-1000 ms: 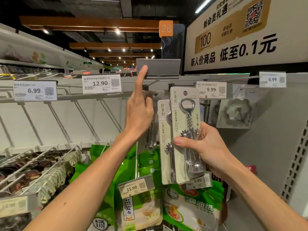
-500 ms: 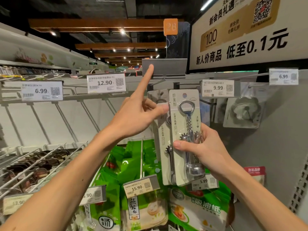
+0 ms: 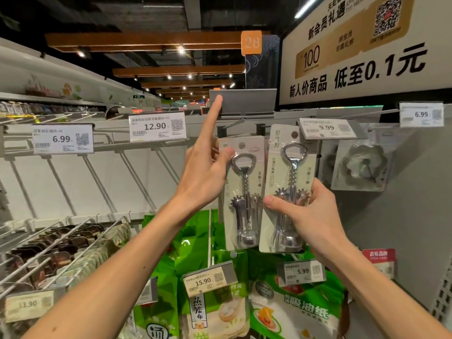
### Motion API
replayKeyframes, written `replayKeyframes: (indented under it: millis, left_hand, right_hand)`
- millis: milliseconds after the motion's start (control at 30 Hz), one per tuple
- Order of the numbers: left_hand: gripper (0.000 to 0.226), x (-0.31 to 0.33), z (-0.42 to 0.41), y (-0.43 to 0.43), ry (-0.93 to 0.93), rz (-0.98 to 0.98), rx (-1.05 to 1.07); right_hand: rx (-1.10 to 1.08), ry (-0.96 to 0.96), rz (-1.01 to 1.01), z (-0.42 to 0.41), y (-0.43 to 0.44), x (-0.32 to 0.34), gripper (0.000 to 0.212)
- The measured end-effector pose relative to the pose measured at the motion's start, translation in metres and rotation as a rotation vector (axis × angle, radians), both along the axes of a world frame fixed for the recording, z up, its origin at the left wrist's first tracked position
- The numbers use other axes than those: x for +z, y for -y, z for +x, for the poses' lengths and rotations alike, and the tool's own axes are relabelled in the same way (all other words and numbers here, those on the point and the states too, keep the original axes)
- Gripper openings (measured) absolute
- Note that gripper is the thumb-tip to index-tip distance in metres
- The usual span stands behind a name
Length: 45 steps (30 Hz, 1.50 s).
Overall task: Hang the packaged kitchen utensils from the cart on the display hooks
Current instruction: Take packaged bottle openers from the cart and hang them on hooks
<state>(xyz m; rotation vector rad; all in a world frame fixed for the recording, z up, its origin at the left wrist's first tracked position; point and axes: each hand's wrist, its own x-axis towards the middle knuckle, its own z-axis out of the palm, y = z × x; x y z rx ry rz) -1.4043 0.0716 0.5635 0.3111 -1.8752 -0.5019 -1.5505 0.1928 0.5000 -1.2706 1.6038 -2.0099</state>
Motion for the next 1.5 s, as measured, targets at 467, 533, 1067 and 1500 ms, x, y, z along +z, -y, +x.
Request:
replayKeyframes:
  millis: [467, 533, 1067, 1500]
  left_hand:
    - [0.082, -0.007, -0.021, 0.02, -0.053, -0.12, 0.141]
    - [0.087, -0.008, -0.022, 0.025, -0.053, -0.152, 0.166]
    - [0.071, 0.005, 0.013, -0.001, 0.217, -0.113, 0.261]
    - [0.096, 0.0, 0.003, 0.001, 0.175, -0.094, 0.179]
  right_hand:
    - [0.028, -0.068, 0.014, 0.001, 0.002, 0.001, 0.057]
    - [0.021, -0.078, 0.02, 0.001, 0.003, -0.001, 0.058]
    - [0.095, -0.171, 0.073, 0.01, 0.011, -0.005, 0.047]
    - [0.114, -0.108, 0.072, 0.019, 0.038, 0.014, 0.015]
